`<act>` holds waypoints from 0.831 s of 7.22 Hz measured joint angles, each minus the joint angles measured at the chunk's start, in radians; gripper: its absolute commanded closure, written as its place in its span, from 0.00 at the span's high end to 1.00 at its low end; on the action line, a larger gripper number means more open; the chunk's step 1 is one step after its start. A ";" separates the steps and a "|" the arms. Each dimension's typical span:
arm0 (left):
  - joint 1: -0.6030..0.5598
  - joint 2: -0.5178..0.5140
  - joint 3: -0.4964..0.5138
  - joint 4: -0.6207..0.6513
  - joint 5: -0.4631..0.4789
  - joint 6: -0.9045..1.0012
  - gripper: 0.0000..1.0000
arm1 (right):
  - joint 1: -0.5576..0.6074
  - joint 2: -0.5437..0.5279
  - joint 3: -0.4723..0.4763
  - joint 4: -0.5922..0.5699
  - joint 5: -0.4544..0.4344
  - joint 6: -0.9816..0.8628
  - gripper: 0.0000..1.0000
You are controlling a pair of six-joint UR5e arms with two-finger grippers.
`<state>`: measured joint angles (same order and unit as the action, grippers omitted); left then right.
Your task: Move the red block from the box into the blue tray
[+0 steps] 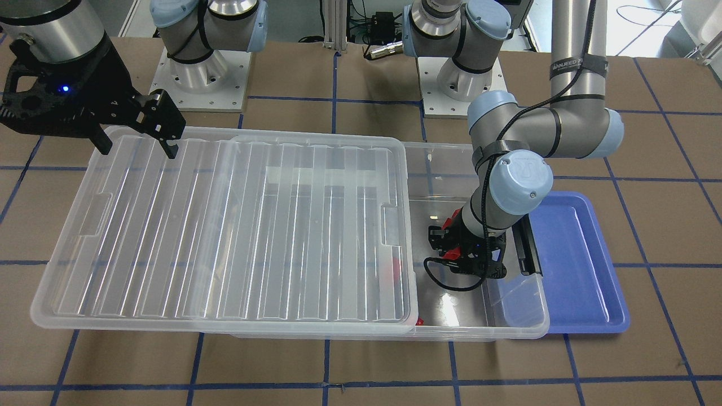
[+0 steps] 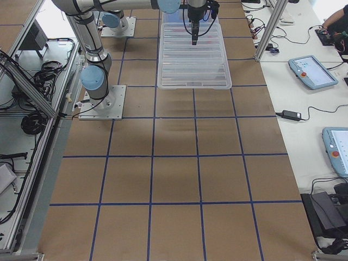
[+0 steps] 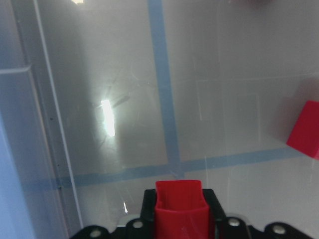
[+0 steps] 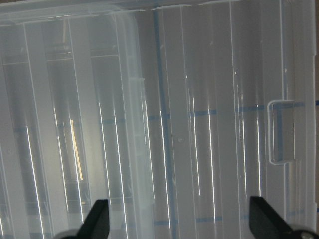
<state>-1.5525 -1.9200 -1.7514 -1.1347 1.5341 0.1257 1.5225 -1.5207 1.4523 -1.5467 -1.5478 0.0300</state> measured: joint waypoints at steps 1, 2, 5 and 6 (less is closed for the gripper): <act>0.001 0.012 0.096 -0.119 0.001 -0.009 0.00 | -0.023 0.004 0.000 0.000 -0.010 -0.019 1.00; 0.005 0.013 0.191 -0.223 0.002 -0.016 0.00 | -0.071 0.007 0.000 0.004 -0.019 -0.057 1.00; 0.094 0.004 0.365 -0.384 -0.002 0.057 0.00 | -0.278 0.028 0.005 0.012 -0.026 -0.272 1.00; 0.171 -0.001 0.372 -0.398 -0.003 0.151 0.00 | -0.314 0.033 0.010 0.012 -0.026 -0.310 1.00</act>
<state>-1.3814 -1.9205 -1.3790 -1.5327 1.5314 0.2771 1.2085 -1.4876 1.4627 -1.5350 -1.5739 -0.2803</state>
